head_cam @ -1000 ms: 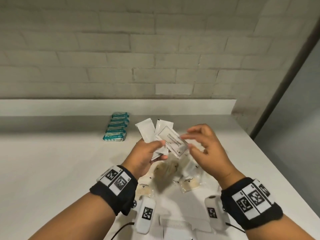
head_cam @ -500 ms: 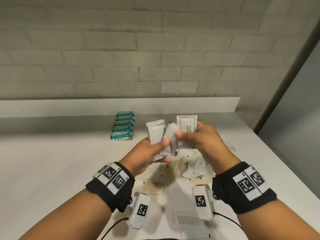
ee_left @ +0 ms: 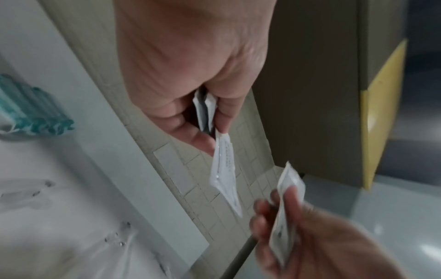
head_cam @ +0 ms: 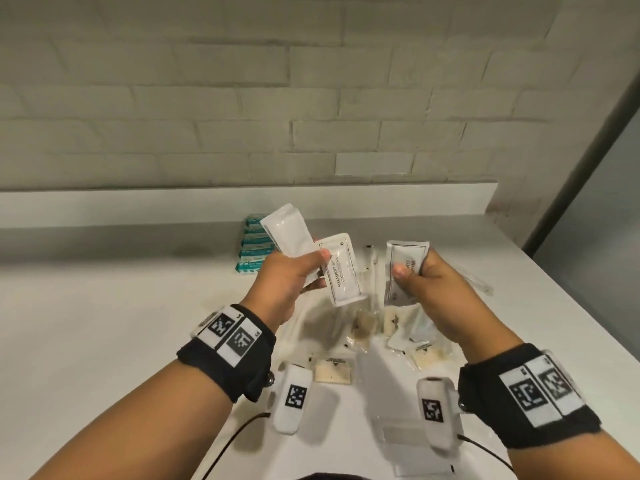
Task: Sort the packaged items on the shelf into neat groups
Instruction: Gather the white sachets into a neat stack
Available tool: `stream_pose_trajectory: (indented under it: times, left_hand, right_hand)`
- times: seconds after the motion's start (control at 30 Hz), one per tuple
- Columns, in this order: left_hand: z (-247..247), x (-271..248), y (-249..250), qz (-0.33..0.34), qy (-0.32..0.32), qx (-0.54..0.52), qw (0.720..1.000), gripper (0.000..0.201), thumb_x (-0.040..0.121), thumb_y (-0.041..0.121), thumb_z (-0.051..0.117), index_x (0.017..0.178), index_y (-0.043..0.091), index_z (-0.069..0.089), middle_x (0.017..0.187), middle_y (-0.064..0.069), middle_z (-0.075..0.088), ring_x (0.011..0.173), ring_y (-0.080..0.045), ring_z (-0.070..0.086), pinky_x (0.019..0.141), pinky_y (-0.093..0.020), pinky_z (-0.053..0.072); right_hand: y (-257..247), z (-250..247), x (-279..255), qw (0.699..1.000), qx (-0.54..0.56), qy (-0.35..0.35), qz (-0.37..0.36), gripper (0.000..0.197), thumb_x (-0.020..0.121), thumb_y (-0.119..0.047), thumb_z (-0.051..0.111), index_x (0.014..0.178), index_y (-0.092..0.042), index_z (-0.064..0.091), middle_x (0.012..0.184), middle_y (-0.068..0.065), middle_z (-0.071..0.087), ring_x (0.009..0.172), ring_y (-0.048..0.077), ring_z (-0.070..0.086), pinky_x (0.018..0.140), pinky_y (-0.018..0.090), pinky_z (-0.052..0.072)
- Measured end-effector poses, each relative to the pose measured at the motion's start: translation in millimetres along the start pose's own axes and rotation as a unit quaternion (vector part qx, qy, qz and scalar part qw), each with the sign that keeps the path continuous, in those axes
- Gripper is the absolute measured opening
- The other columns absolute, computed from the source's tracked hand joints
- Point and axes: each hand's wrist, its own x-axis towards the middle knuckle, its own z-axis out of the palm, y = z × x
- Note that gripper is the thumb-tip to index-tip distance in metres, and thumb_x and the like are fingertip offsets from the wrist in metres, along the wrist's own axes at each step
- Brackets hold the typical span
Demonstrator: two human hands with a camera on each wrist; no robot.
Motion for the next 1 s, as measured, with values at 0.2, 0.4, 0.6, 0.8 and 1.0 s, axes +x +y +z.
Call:
stream_pose_trajectory:
  times: [0.2, 0.4, 0.6, 0.8, 1.0]
  left_hand:
    - [21, 3, 7, 0.007, -0.075, 0.013, 0.997, 0.01, 0.087, 0.007, 0.064, 0.095, 0.012, 0.069, 0.087, -0.007, 0.073, 0.073, -0.018, 0.069, 0.059, -0.025, 0.054]
    - [13, 2, -9, -0.043, -0.107, 0.023, 0.993, 0.015, 0.085, 0.009, 0.065, 0.099, 0.009, 0.067, 0.089, -0.005, 0.074, 0.081, -0.019, 0.07, 0.072, -0.031, 0.057]
    - [0, 7, -8, -0.057, -0.076, 0.179, 0.979, 0.009, 0.081, 0.006, 0.07, 0.09, 0.006, 0.066, 0.077, -0.007, 0.072, 0.067, -0.017, 0.071, 0.058, -0.027, 0.055]
    - [11, 8, 2, -0.082, -0.123, 0.152, 0.977, 0.009, 0.087, 0.004, 0.062, 0.091, 0.009, 0.068, 0.083, -0.008, 0.071, 0.07, -0.02, 0.069, 0.054, -0.025, 0.057]
    - [4, 5, 1, -0.156, -0.114, -0.056, 0.98, 0.029, 0.098, 0.017, 0.043, 0.116, 0.002, 0.058, 0.104, -0.023, 0.07, 0.085, -0.035, 0.071, 0.057, -0.03, 0.06]
  right_hand:
    - [-24, 19, 20, 0.994, 0.074, -0.075, 0.013, 0.019, 0.087, 0.008, 0.06, 0.088, -0.008, 0.05, 0.074, 0.006, 0.063, 0.051, 0.006, 0.06, 0.044, 0.014, 0.045]
    - [-9, 25, 38, 0.98, 0.17, 0.106, -0.001, 0.017, 0.086, 0.005, 0.063, 0.085, -0.01, 0.055, 0.086, 0.014, 0.066, 0.08, 0.028, 0.063, 0.076, 0.044, 0.052]
    - [-2, -3, 42, 0.987, -0.149, 0.066, -0.014, 0.007, 0.091, -0.016, 0.062, 0.084, -0.016, 0.062, 0.104, 0.004, 0.057, 0.083, 0.017, 0.058, 0.075, 0.028, 0.046]
    - [-28, 14, 45, 0.929, -0.316, -0.19, 0.018, 0.008, 0.096, -0.023, 0.053, 0.093, -0.016, 0.051, 0.076, 0.0, 0.056, 0.066, 0.02, 0.054, 0.058, 0.035, 0.049]
    - [5, 31, 47, 0.983, -0.173, 0.007, 0.067, 0.018, 0.099, -0.028, 0.046, 0.117, -0.025, 0.045, 0.091, 0.002, 0.062, 0.068, 0.015, 0.058, 0.054, 0.024, 0.043]
